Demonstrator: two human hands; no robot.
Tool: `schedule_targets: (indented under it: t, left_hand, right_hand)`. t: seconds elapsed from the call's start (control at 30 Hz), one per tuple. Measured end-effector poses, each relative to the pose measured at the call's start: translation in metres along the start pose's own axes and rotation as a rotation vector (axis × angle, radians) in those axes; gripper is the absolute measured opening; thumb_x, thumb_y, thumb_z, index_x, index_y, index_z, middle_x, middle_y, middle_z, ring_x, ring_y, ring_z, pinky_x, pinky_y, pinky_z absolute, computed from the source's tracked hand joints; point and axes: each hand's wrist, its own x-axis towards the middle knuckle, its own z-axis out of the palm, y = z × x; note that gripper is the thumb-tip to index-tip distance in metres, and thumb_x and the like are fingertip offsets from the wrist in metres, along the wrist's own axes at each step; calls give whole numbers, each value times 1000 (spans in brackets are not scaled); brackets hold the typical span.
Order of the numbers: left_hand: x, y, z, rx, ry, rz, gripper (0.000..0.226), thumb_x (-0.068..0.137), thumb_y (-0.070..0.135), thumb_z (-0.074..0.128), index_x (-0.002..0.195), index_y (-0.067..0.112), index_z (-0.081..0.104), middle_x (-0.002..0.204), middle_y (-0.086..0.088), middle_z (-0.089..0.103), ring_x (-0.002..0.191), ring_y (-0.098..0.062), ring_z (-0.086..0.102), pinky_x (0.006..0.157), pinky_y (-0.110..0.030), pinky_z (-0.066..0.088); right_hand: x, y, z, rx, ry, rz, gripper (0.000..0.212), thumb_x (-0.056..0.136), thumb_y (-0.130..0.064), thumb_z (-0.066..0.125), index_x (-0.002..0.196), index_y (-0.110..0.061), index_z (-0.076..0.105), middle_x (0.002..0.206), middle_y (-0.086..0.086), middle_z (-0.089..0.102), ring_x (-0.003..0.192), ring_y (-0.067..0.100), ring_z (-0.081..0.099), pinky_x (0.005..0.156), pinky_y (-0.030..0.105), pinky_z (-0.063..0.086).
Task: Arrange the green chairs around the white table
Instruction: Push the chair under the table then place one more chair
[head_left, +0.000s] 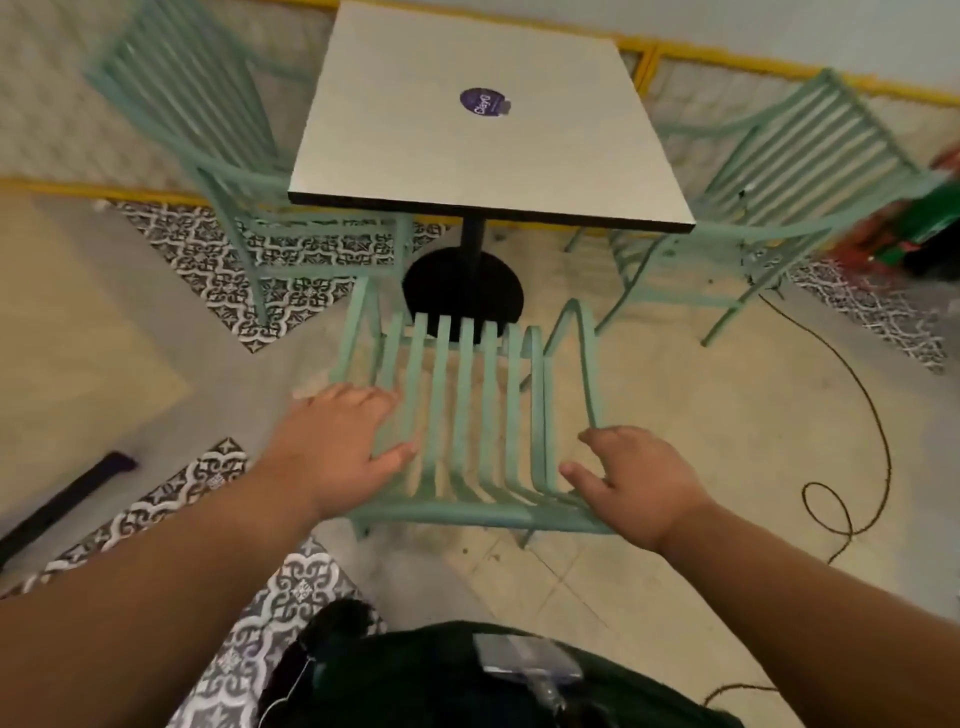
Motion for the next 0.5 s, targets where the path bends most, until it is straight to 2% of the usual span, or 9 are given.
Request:
schedule_targets:
  t: [0.13,0.2,0.27,0.33,0.37,0.43,0.5]
  left_hand:
    - [-13,36,33,14,-136,-100,87,87,83,10,154,35,39,156,5,48,147,-23,37,117,-49,35]
    - [-13,45,43,23,-189,-158,85,88,81,7,147,35,48,148,5,53,141,-22,42,112,-48,39]
    - [-12,49,52,78,-227,-174,73,96,75,13,137,33,56,137,4,57,132,-21,47,105,-47,42]
    - [-9,49,56,117,-248,-168,71,97,74,13,117,30,65,117,4,63,115,-20,56,96,-44,47]
    - [-7,48,56,123,-255,-160,73,96,74,12,101,27,67,102,4,64,101,-19,61,89,-42,51]
    - [-2,45,56,139,-258,-131,77,97,74,11,74,20,61,77,1,60,75,-18,61,76,-40,55]
    - [1,42,56,157,-257,-109,79,97,74,11,68,18,58,72,0,58,70,-18,61,74,-40,57]
  right_hand:
    - [2,22,16,-6,-66,-67,86,84,-81,11,117,-25,67,112,-1,69,105,24,62,90,41,52]
    - [4,24,24,-4,-96,-86,82,86,-81,11,107,-26,68,102,-2,67,97,23,62,83,40,53]
    - [4,22,35,40,-124,-81,77,88,-82,14,99,-27,66,96,-2,64,91,22,61,79,38,53]
    - [4,19,47,109,-154,-55,84,84,-87,8,96,-26,65,93,-3,62,87,19,61,78,38,54]
    - [5,19,53,114,-167,-45,89,80,-90,4,92,-26,64,89,-4,62,83,17,62,76,39,55]
    - [7,19,60,64,-165,-43,84,82,-91,9,85,-25,61,79,-4,61,73,15,61,72,39,58]
    - [11,17,62,18,-148,-40,78,85,-90,17,79,-24,59,73,-3,61,68,15,61,68,40,59]
